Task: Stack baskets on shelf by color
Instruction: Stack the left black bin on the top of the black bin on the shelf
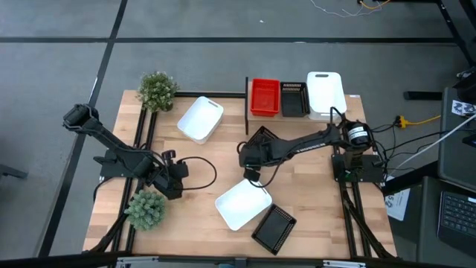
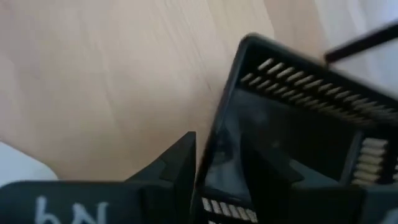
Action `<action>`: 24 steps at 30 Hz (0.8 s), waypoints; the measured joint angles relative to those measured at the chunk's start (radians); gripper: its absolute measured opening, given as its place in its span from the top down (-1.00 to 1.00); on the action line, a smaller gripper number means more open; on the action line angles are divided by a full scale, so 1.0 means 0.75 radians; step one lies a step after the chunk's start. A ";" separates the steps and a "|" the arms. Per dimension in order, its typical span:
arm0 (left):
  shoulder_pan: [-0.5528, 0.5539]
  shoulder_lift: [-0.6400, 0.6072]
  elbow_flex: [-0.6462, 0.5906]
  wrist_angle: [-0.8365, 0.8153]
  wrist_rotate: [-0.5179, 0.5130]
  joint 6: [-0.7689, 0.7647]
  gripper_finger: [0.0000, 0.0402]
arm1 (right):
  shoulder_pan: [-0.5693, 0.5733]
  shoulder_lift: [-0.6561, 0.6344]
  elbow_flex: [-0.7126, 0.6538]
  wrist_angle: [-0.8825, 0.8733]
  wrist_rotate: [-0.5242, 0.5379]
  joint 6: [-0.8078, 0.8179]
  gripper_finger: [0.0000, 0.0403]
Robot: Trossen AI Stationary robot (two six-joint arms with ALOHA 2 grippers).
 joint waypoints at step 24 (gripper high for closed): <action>0.000 0.001 -0.001 0.001 0.000 0.001 1.00 | 0.083 0.005 0.173 -0.135 -0.163 0.019 0.98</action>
